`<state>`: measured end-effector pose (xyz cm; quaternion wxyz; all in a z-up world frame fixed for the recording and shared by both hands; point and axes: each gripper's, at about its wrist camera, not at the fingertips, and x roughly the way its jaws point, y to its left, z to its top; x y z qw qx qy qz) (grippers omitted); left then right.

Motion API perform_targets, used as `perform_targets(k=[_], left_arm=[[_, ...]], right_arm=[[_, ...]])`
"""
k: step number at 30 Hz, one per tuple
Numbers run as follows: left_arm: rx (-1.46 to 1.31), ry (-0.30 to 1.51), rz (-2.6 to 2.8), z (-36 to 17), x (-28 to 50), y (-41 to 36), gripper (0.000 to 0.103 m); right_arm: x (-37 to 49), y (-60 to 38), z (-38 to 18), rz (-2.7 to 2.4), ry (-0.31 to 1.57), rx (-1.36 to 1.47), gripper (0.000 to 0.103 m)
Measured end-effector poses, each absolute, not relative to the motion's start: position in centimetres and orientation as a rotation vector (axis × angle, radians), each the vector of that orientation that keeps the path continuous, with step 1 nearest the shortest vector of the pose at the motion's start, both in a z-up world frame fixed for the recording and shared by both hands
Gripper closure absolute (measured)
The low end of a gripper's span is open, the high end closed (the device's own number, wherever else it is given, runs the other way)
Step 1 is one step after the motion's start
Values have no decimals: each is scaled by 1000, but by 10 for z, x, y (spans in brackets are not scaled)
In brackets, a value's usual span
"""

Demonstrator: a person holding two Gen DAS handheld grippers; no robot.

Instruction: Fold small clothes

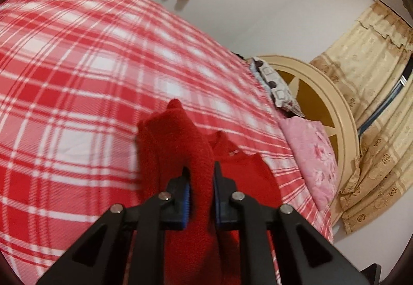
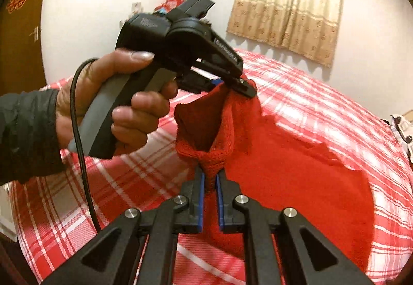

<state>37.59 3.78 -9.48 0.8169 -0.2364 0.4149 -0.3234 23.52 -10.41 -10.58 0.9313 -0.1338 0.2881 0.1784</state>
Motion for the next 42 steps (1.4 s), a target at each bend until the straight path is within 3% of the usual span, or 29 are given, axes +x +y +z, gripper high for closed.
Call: perform_targets(k=[14, 36, 40, 42], left_arm=[[-471, 873, -822, -69, 383, -61, 89], [-76, 942, -877, -99, 355, -202, 89], [-4, 894, -886, -87, 342, -207, 85], [33, 825, -882, -75, 331, -198, 77]], right_arm=[[214, -202, -86, 265, 568, -54, 96], [178, -319, -139, 159, 716, 293, 96], [176, -324, -147, 147, 727, 311, 96], [172, -327, -146, 147, 716, 322, 93]])
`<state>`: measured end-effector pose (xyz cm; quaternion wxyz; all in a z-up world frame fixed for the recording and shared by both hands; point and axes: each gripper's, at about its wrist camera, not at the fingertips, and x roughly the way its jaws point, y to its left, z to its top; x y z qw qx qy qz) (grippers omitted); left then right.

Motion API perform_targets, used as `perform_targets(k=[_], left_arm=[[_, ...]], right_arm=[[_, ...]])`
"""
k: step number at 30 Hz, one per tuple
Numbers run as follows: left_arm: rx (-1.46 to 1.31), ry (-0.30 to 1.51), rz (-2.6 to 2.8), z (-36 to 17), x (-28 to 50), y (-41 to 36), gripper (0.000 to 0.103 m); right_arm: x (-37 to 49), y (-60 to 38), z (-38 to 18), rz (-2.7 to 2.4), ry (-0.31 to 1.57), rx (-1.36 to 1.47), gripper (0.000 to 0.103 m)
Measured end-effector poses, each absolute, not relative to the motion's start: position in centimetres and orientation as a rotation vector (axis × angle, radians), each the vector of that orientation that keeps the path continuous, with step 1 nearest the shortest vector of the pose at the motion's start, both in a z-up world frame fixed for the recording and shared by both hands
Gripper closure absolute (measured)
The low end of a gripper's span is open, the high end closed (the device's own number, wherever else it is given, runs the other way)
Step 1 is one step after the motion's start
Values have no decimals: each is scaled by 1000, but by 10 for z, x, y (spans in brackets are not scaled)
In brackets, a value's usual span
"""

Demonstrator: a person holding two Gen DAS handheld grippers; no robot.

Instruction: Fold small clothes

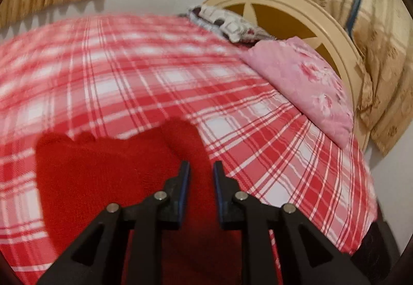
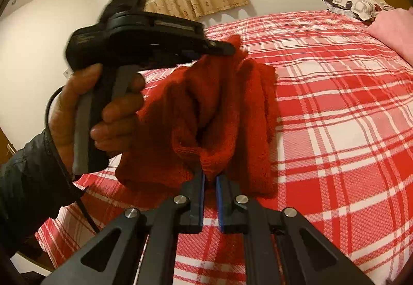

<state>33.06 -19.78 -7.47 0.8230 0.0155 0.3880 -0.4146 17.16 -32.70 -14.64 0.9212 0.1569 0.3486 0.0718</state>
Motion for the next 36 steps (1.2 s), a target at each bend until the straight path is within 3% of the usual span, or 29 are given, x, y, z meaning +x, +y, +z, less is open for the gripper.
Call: perform_targets(k=[1, 4, 5, 6, 7, 11, 14, 15, 16, 17, 23, 30, 31, 35, 36], left_arm=[[49, 803, -879, -70, 328, -195, 73], [88, 721, -845, -59, 310, -171, 49], [102, 697, -825, -58, 303, -158, 41], [117, 683, -800, -59, 299, -150, 39], [131, 665, -765, -61, 294, -138, 39], [128, 667, -684, -78, 281, -102, 39], [127, 697, -638, -96, 279, -92, 32], [123, 708, -629, -100, 278, -91, 32], [120, 722, -626, -105, 278, -90, 32], [119, 732, -624, -110, 278, -90, 32], [121, 747, -644, -120, 272, -90, 25], [120, 781, -655, -129, 271, -97, 25], [119, 786, -657, -129, 271, -97, 25], [119, 803, -665, -132, 270, -102, 25], [122, 805, -665, -132, 269, -104, 25]], right_arm=[[168, -329, -145, 150, 704, 330, 91], [158, -336, -140, 126, 680, 319, 63], [154, -339, -138, 106, 668, 320, 49], [148, -344, -134, 77, 642, 331, 38], [142, -350, -128, 59, 608, 349, 36], [155, -354, -107, 78, 576, 388, 35], [188, -340, -105, 132, 615, 388, 35], [205, -335, -111, 150, 673, 399, 41], [217, -331, -118, 154, 710, 412, 54], [228, -329, -124, 157, 738, 421, 93], [223, -344, -125, 11, 752, 385, 93], [224, -349, -136, -23, 803, 359, 90], [223, -347, -129, -35, 784, 345, 87], [219, -339, -94, -73, 662, 285, 51], [222, -334, -84, -45, 629, 273, 49]])
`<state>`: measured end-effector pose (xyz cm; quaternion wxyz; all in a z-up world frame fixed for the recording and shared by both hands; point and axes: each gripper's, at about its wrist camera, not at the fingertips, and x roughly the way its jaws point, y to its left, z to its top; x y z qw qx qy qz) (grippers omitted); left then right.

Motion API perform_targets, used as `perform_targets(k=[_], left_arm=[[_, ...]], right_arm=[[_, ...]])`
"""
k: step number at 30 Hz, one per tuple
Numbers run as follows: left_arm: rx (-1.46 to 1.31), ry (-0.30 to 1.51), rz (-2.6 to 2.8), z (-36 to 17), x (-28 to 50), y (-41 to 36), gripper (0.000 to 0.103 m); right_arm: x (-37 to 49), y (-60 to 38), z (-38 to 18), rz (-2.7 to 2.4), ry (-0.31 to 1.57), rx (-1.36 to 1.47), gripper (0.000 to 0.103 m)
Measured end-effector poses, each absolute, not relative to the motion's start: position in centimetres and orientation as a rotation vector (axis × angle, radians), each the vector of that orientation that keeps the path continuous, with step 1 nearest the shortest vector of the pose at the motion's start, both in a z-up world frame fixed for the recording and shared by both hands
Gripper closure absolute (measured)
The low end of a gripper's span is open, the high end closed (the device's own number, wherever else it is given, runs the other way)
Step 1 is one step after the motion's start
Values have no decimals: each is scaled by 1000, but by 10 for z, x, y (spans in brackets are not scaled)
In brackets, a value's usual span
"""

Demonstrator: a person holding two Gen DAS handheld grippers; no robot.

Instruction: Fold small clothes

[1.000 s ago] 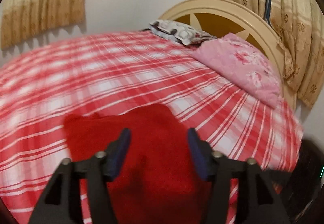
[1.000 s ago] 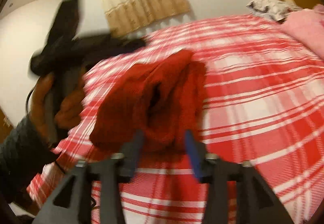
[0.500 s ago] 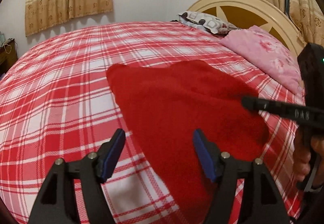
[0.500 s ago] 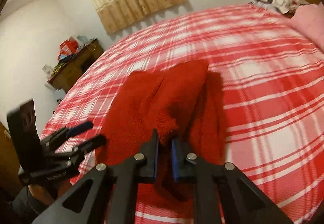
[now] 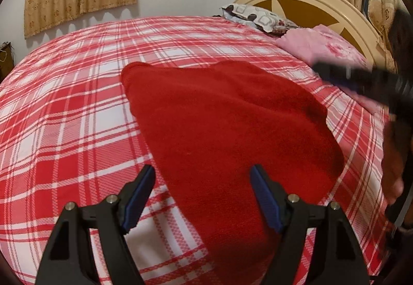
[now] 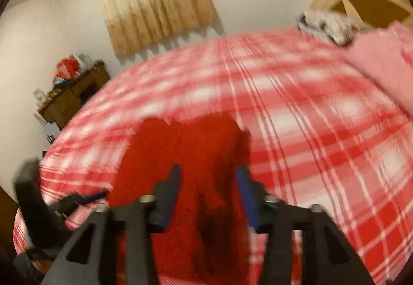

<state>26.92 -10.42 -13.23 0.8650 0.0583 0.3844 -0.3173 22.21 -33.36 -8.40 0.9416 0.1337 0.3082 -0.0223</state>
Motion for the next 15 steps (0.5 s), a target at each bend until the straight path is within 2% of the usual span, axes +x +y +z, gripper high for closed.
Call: perform_targets(k=[4, 8, 10, 12, 15], left_arm=[[126, 805, -661, -130, 266, -109, 25], [98, 788, -662, -118, 262, -101, 25], [89, 770, -648, -114, 262, -95, 21], [83, 765, -629, -115, 266, -93, 12], [99, 815, -610, -128, 276, -101, 12]], right_arm=[[253, -315, -77, 166, 648, 296, 49], [287, -316, -118, 134, 810, 257, 49], [282, -327, -134, 70, 840, 243, 50], [271, -349, -144, 62, 822, 293, 51], [263, -358, -145, 86, 811, 320, 51]])
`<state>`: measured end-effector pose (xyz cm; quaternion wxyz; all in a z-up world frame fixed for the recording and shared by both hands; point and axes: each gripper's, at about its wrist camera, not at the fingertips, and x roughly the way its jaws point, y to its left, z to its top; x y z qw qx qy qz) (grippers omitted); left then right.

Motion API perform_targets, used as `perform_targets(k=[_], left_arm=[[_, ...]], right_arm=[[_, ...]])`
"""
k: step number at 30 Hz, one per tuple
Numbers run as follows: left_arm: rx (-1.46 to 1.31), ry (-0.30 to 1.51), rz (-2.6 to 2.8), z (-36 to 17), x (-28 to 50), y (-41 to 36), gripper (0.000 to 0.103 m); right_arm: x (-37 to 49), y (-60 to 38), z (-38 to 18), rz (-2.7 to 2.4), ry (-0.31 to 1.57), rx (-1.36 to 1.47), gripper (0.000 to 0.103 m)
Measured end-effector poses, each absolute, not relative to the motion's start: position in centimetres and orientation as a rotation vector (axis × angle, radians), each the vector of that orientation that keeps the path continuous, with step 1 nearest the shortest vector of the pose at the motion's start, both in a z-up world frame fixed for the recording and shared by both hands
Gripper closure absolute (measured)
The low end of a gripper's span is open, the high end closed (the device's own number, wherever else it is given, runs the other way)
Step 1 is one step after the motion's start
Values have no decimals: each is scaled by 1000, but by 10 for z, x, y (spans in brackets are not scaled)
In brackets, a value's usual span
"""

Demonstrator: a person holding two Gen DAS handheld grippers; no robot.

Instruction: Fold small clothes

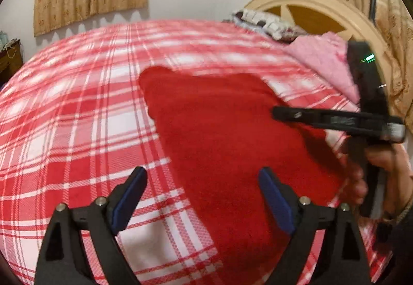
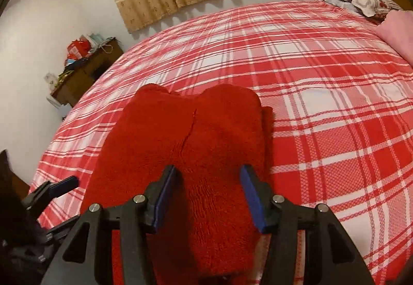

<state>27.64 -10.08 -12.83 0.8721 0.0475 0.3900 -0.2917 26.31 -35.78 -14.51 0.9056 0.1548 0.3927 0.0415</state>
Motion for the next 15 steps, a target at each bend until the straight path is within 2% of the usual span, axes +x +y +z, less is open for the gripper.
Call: perform_targets(k=[3, 10, 15], left_arm=[[83, 867, -627, -141, 281, -107, 11], [97, 865, -619, -142, 275, -107, 9], [102, 858, -616, -141, 275, -108, 9]], right_arm=[[262, -348, -143, 73, 824, 257, 51], [256, -356, -152, 63, 816, 283, 51], [241, -345, -126, 16, 772, 249, 49]])
